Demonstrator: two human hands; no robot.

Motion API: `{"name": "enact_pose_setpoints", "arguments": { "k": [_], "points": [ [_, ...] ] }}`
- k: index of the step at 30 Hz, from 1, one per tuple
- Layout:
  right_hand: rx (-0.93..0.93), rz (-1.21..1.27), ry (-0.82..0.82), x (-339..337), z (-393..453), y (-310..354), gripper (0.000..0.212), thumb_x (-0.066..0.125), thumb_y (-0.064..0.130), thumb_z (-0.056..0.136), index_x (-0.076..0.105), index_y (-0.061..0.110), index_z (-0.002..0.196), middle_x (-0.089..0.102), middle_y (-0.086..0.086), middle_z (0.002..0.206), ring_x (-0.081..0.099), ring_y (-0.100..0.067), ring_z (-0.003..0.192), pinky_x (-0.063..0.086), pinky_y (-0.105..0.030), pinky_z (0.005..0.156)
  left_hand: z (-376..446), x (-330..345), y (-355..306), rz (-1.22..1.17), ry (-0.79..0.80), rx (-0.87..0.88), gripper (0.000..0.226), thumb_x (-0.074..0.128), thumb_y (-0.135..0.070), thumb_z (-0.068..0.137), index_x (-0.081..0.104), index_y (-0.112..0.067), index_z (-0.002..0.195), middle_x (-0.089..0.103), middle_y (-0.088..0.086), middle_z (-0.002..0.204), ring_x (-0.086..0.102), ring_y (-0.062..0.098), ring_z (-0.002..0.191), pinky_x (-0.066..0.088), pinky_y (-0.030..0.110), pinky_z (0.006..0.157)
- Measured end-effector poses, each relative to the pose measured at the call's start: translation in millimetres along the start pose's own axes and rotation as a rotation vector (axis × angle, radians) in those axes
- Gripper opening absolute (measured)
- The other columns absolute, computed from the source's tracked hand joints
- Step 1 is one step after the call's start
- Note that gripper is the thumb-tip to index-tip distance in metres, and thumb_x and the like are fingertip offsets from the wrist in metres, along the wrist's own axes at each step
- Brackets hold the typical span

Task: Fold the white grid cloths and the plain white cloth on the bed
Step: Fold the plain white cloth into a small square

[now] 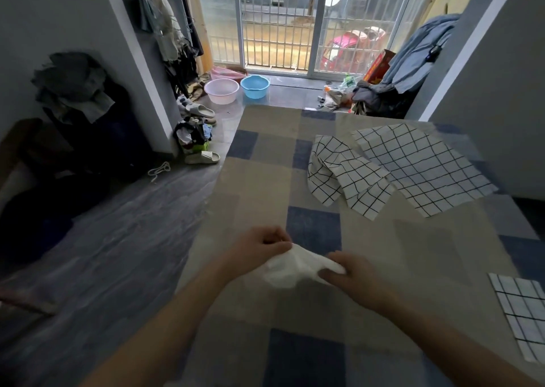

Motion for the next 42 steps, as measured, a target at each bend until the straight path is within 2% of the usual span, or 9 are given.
{"name": "enact_pose_setpoints", "arguments": {
  "k": [5, 9, 15, 20, 26, 29, 35, 39, 42],
  "points": [
    [0.076, 0.291, 0.293, -17.2, -18.3, 15.9, 0.014, 0.071, 0.020, 0.085, 0.068, 0.012, 0.096, 0.066, -0.006, 0.082, 0.059, -0.008, 0.073, 0.044, -0.021, 0.068, -10.0, 26.2, 3.6, -0.344, 0.410, -0.274, 0.016, 0.053, -0.016, 0.098, 0.060, -0.020, 0.084, 0.060, -0.012, 0.072, 0.056, 0.004, 0.067, 0.048, 0.021, 0.060],
    [0.220, 0.422, 0.571, -9.7, -33.2, 7.9, 0.026, 0.070, 0.005, 0.083, 0.069, 0.026, 0.098, 0.071, 0.010, 0.084, 0.067, -0.005, 0.082, 0.051, -0.020, 0.068, 5.3, 34.7, 13.1, -0.328, 0.451, -0.380, 0.012, 0.055, -0.019, 0.097, 0.062, -0.022, 0.087, 0.060, -0.007, 0.076, 0.057, 0.008, 0.068, 0.049, 0.025, 0.059],
    [0.415, 0.414, 0.399, 3.6, -4.1, -67.4, 0.025, 0.075, 0.012, 0.075, 0.067, 0.020, 0.097, 0.069, -0.009, 0.102, 0.067, -0.022, 0.095, 0.057, -0.036, 0.083, 64.9, 45.8, 61.1, 0.074, 0.198, -0.336, 0.001, 0.059, -0.021, 0.094, 0.059, -0.020, 0.094, 0.055, -0.002, 0.081, 0.052, 0.013, 0.069, 0.047, 0.026, 0.060],
    [0.513, 0.331, -0.096, 0.8, 11.4, -127.0, 0.040, 0.068, 0.001, 0.079, 0.055, 0.008, 0.116, 0.059, -0.011, 0.109, 0.058, -0.024, 0.095, 0.050, -0.034, 0.077, 82.2, 9.3, 91.6, 0.263, -0.321, -0.240, 0.019, 0.053, -0.018, 0.089, 0.058, -0.012, 0.107, 0.061, 0.006, 0.105, 0.058, 0.023, 0.093, 0.047, 0.031, 0.077],
    [0.191, -0.301, -0.181, 18.1, -19.0, -89.6, 0.064, 0.073, 0.025, 0.073, 0.049, 0.024, 0.133, 0.050, 0.002, 0.127, 0.055, -0.017, 0.109, 0.046, -0.031, 0.091, 23.9, 103.8, 75.9, 0.650, 0.010, 0.276, 0.025, 0.056, -0.018, 0.086, 0.055, -0.023, 0.111, 0.052, -0.001, 0.121, 0.050, 0.015, 0.103, 0.044, 0.030, 0.088],
    [-0.049, -0.324, 0.033, 69.0, -33.9, -86.2, 0.064, 0.069, 0.030, 0.077, 0.049, 0.020, 0.137, 0.050, -0.002, 0.142, 0.053, -0.018, 0.125, 0.031, -0.025, 0.106, -12.7, 155.1, 113.9, 0.863, 0.239, 0.286, 0.054, 0.041, -0.040, 0.095, 0.032, -0.028, 0.147, 0.026, -0.006, 0.158, 0.028, 0.015, 0.142, 0.018, 0.036, 0.115],
    [-0.043, -0.486, 0.238, 100.5, -54.7, -102.3, 0.067, 0.047, 0.044, 0.080, 0.040, 0.021, 0.143, 0.037, 0.001, 0.151, 0.028, -0.017, 0.140, 0.005, -0.033, 0.111, -27.6, 163.3, 135.3, 1.031, 0.287, 0.258, 0.079, 0.034, -0.070, 0.087, 0.021, -0.028, 0.153, 0.023, 0.002, 0.159, 0.020, 0.022, 0.145, 0.009, 0.045, 0.110],
    [-0.024, -0.505, 0.105, 90.2, -63.5, -104.6, 0.071, 0.047, 0.051, 0.078, 0.039, 0.017, 0.140, 0.035, 0.000, 0.149, 0.010, -0.012, 0.146, 0.018, -0.036, 0.110, -37.6, 158.7, 126.5, 1.019, 0.305, 0.384, 0.076, 0.040, -0.069, 0.080, 0.036, -0.030, 0.145, 0.033, 0.000, 0.155, 0.031, 0.020, 0.142, 0.021, 0.039, 0.117],
    [0.012, -0.546, 0.106, 94.7, -66.2, -103.9, 0.078, 0.048, 0.058, 0.068, 0.045, 0.015, 0.133, 0.050, -0.005, 0.141, 0.034, -0.015, 0.134, 0.050, -0.046, 0.091, -43.0, 154.8, 121.7, 1.049, 0.305, 0.441, 0.066, 0.042, -0.069, 0.077, 0.049, -0.033, 0.132, 0.047, -0.005, 0.146, 0.045, 0.016, 0.133, 0.038, 0.038, 0.108]
  ]
}}
Point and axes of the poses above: each hand's wrist, its own z-axis towards the middle knuckle, its own x-axis out of the palm, y = z × x, the point moved 10 cm from there along z, towards the middle knuckle
